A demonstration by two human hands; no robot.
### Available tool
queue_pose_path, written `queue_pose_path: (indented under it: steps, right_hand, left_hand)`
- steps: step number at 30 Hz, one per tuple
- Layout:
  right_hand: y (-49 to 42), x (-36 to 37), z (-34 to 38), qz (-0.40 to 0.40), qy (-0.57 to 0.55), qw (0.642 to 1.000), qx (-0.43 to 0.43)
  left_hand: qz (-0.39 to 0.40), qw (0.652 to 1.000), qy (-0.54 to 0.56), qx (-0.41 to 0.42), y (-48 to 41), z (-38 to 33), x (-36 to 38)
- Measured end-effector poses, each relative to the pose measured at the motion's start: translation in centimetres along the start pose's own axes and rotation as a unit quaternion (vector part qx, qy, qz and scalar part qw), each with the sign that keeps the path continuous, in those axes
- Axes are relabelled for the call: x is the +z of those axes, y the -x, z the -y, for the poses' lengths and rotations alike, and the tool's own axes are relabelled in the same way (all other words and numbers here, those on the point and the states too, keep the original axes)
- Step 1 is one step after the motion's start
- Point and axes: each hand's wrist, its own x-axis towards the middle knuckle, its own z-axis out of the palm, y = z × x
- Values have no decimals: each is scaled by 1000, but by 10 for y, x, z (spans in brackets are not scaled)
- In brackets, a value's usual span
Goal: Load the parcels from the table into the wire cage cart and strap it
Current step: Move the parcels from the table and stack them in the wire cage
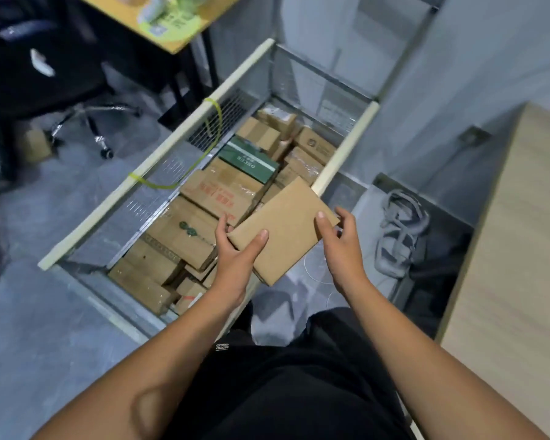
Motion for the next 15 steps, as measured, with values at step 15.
queue_pose_path:
  steps: [15]
  right_hand:
    - [-189,220,-35,354,397,845,-61]
  left_hand:
    - [-328,937,32,-112,-119,64,-97]
